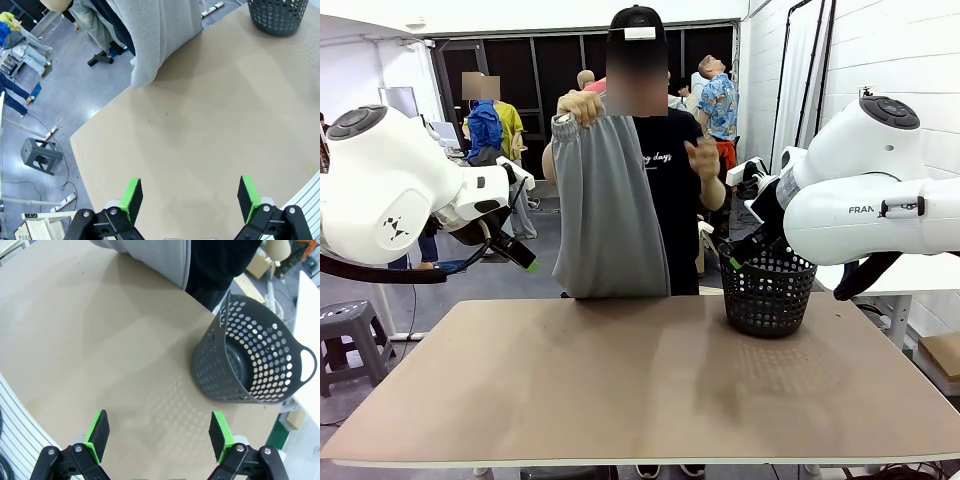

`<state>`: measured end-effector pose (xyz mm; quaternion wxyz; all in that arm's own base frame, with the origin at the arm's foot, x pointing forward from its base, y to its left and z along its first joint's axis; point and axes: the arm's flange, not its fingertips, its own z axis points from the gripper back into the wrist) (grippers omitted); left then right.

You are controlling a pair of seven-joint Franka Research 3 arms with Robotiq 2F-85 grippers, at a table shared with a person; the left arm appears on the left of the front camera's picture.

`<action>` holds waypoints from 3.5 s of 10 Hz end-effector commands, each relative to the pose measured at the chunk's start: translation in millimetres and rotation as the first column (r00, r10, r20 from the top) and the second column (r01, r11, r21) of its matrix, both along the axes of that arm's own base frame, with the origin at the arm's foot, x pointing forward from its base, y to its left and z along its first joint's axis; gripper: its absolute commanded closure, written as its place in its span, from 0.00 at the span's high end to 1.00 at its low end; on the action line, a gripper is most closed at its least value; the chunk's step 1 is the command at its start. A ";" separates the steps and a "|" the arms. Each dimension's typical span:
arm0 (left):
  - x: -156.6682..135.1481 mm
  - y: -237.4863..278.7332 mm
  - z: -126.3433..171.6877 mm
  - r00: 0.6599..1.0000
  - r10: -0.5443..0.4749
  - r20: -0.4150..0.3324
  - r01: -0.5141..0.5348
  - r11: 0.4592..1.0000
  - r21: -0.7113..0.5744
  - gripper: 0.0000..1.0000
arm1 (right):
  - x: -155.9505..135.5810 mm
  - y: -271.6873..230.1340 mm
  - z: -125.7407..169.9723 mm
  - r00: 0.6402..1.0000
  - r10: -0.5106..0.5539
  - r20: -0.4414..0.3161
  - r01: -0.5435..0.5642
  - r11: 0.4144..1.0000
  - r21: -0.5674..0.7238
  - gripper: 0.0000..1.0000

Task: Fold the training pants.
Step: Grab both ends of the Training pants handed by a person.

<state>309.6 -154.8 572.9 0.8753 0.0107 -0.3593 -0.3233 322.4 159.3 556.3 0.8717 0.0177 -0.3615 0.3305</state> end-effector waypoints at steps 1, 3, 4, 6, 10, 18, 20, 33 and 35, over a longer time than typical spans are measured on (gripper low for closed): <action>-0.1 -0.3 -0.1 1.000 -0.001 0.000 0.001 1.000 0.000 1.00 | 0.5 0.2 -0.9 1.000 0.001 -0.003 -0.001 1.000 0.000 1.00; -0.1 -0.3 -0.1 1.000 -0.001 0.000 0.001 1.000 0.000 1.00 | 0.5 0.2 -0.9 1.000 0.001 -0.003 -0.001 1.000 0.000 1.00; -0.1 -0.3 -0.1 1.000 -0.001 0.000 0.001 1.000 0.000 1.00 | 0.5 0.2 -0.9 1.000 0.001 -0.003 -0.001 1.000 0.000 1.00; -0.1 -0.3 -0.1 1.000 -0.001 0.000 0.001 1.000 0.000 1.00 | 0.5 0.2 -0.9 1.000 0.001 -0.003 -0.001 1.000 0.000 1.00; -0.1 -0.3 -0.1 1.000 -0.001 0.000 0.001 1.000 0.000 1.00 | 0.5 0.2 -0.9 1.000 0.001 -0.003 -0.001 1.000 0.000 1.00; -0.1 -0.3 -0.1 1.000 -0.001 0.000 0.001 1.000 0.000 1.00 | 0.5 0.2 -0.9 1.000 0.001 -0.003 -0.001 1.000 0.000 1.00; -0.1 -0.3 -0.1 1.000 -0.001 0.000 0.001 1.000 0.000 1.00 | 0.5 0.2 -0.9 1.000 0.001 -0.003 -0.001 1.000 0.000 1.00; 41.0 39.8 -9.4 0.839 -0.504 -0.206 0.544 0.782 0.305 1.00 | 46.6 -42.7 -0.8 0.889 0.445 -0.105 -0.452 0.819 -0.353 1.00; 63.6 45.1 -24.9 0.780 -0.566 -0.265 0.625 0.720 0.302 1.00 | 61.7 -41.5 -10.8 0.867 0.475 -0.151 -0.494 0.781 -0.382 1.00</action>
